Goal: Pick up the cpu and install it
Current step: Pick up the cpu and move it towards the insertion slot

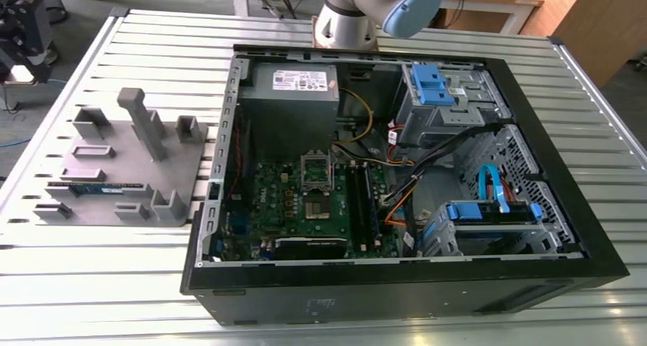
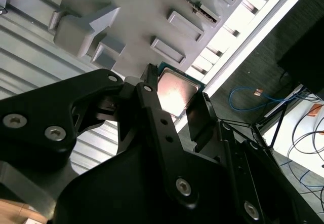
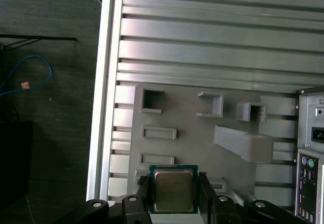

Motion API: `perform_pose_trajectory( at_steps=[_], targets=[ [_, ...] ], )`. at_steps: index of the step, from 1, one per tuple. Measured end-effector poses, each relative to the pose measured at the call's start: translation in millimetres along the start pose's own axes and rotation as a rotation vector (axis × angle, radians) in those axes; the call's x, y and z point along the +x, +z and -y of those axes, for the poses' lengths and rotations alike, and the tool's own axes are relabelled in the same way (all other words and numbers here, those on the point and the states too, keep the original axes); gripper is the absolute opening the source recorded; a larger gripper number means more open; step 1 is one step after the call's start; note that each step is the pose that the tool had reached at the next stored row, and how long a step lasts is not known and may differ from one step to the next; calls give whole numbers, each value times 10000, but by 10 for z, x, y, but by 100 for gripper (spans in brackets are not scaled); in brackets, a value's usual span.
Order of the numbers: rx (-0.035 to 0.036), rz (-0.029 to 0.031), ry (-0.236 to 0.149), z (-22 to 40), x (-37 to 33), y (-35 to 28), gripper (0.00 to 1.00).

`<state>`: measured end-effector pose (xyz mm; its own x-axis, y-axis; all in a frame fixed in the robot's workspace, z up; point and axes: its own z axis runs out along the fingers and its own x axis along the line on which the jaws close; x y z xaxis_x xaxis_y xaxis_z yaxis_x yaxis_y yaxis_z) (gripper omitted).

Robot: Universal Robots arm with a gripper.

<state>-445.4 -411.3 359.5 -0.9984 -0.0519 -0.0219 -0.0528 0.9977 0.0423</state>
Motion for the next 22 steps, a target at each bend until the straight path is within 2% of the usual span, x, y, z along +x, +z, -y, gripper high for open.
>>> perform_pose_trajectory(
  at_steps=[10,22],
  targets=[
    [0,1,1,4,-75,-1,47],
    [-1,2,0,5,-102,0,47]
  ],
)
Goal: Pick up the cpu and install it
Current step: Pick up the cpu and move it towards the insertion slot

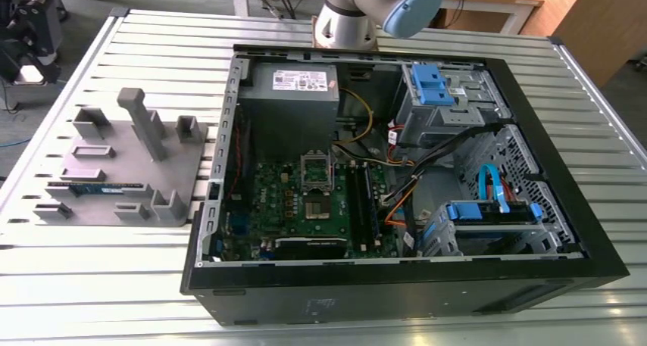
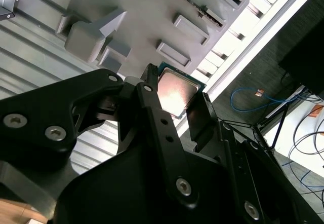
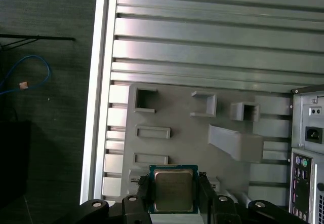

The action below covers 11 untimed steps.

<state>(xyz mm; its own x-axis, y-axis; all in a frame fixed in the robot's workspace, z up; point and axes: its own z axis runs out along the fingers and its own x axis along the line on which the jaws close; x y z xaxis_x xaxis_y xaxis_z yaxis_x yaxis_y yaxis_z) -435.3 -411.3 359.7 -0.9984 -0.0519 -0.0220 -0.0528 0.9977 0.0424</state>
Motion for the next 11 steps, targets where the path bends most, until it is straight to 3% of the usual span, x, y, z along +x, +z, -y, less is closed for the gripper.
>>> perform_pose_trajectory(
  at_steps=[11],
  targets=[
    [1,-1,0,2,-30,0,47]
  ],
)
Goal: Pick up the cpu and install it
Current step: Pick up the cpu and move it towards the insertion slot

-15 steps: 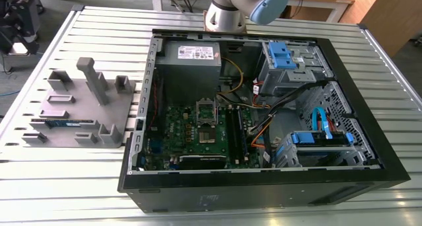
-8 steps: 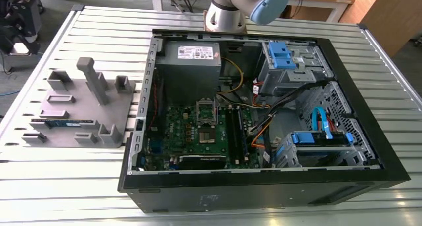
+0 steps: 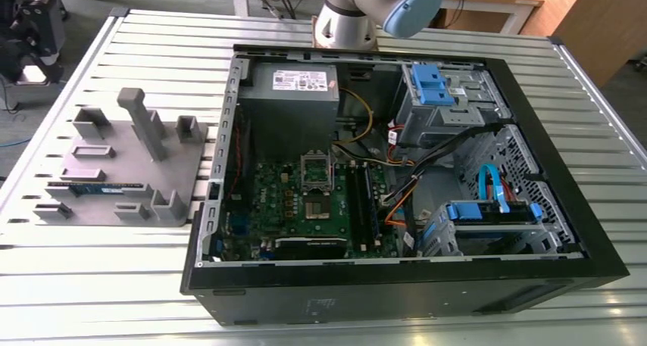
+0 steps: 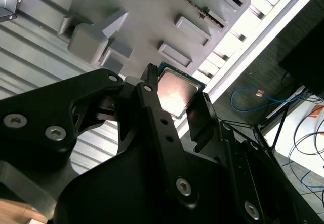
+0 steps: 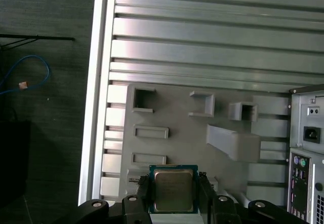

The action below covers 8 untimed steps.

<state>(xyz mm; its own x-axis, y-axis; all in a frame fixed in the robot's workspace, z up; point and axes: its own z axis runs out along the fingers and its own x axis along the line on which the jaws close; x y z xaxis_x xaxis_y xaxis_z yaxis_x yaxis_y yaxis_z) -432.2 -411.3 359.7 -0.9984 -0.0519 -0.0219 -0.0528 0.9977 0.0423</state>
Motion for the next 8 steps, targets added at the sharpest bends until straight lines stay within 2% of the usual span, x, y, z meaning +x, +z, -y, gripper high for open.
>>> perform_pose_trajectory(
  at_steps=[8],
  targets=[
    [-1,0,0,2,-33,1,47]
  ],
)
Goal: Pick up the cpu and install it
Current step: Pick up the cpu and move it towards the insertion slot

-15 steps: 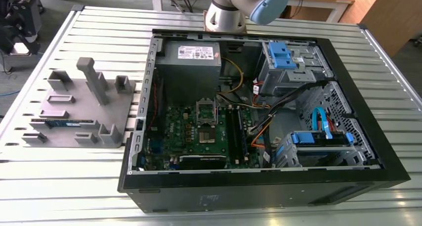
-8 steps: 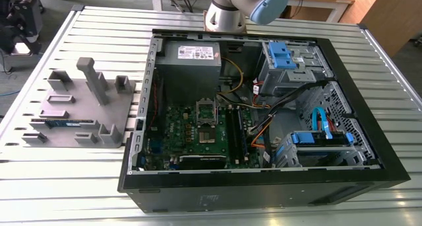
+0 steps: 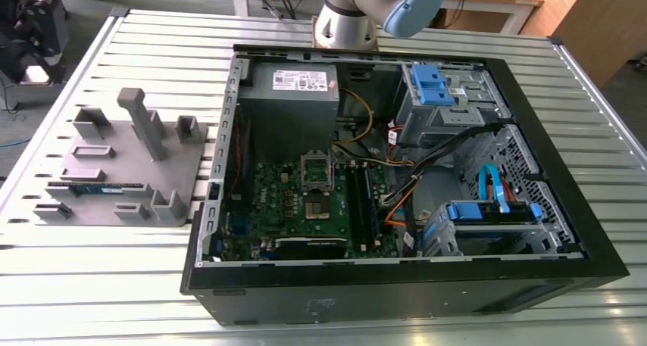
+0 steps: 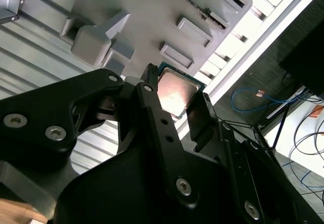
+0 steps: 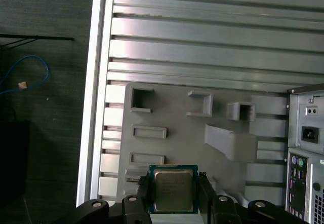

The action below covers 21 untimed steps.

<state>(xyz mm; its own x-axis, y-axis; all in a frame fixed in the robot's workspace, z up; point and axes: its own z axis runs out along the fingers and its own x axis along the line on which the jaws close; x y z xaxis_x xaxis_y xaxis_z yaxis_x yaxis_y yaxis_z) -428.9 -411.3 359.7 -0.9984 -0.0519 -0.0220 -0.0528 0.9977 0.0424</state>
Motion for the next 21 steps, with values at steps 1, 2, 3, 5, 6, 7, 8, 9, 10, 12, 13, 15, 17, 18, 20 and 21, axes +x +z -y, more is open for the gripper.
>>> perform_pose_trajectory(
  at_steps=[1,2,3,5,6,7,8,9,10,12,13,15,17,18,20,21],
  targets=[
    [0,-1,0,0,-5,0,47],
    [0,-1,0,0,-9,0,47],
    [0,0,1,1,-14,0,47],
    [1,-1,0,1,-24,0,47],
    [0,0,0,1,-28,0,47],
    [0,0,0,2,-33,0,47],
    [0,0,0,2,-37,1,47],
    [1,-1,0,2,-42,0,47],
    [0,-1,0,2,-45,0,47],
    [0,-1,0,3,-55,1,47],
    [1,-1,0,3,-59,0,47],
    [0,0,1,3,-67,1,47],
    [0,0,0,4,-75,2,47],
    [0,0,0,4,-78,1,47],
    [0,-1,0,4,-86,1,47],
    [0,0,0,5,-90,2,47]
  ],
)
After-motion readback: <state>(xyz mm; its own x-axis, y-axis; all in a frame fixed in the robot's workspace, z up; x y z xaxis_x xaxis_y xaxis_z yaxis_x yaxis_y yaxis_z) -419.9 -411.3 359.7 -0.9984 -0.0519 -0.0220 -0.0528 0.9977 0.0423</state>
